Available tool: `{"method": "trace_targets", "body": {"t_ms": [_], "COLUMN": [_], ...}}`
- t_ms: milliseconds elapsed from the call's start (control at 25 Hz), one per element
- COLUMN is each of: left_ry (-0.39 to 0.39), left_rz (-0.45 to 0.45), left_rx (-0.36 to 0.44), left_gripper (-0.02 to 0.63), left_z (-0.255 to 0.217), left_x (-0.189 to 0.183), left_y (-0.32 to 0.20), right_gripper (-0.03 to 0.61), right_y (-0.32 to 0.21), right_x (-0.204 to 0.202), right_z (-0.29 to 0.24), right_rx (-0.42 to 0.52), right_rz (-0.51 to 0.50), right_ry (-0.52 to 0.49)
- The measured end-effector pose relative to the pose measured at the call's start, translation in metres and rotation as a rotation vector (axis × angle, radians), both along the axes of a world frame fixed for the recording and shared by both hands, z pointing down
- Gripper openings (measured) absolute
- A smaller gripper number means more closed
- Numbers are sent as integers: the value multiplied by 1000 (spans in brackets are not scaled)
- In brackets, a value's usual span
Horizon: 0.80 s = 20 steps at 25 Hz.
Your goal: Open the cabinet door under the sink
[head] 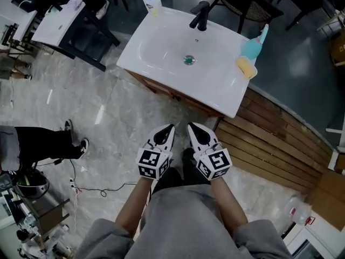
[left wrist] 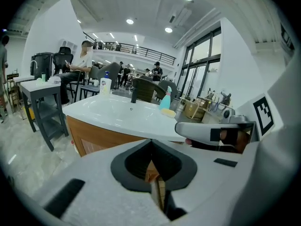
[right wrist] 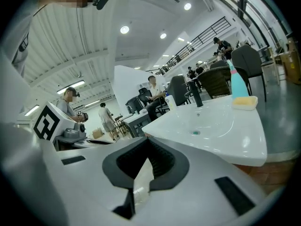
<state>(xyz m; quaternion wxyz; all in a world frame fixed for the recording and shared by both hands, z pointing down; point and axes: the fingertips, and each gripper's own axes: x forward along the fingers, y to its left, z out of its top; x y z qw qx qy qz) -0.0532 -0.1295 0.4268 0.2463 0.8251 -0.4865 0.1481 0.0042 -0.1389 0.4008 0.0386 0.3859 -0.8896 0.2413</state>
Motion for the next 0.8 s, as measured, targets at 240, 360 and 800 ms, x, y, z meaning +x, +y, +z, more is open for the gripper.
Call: {"method": "trace_targets", "body": {"t_ms": [240,360,800], "left_ry": [-13,-15,-13], "left_rz": [-17,-17,13], "left_rx": [-40,-53,-62], "left_gripper": [8,9,9], "left_z": [33,51,102], "left_x": [-9,-15,-32], "left_y": [-18,-27,-57], "right_gripper": [9,8,9], "right_y": [-17,-26,-54], "right_x": [-8,-15,-31], "right_z": [36,55,116], "right_rx": [-63,-83,-152], "right_rz": [11,20,108], "right_ry": [-22,-24,-34]}}
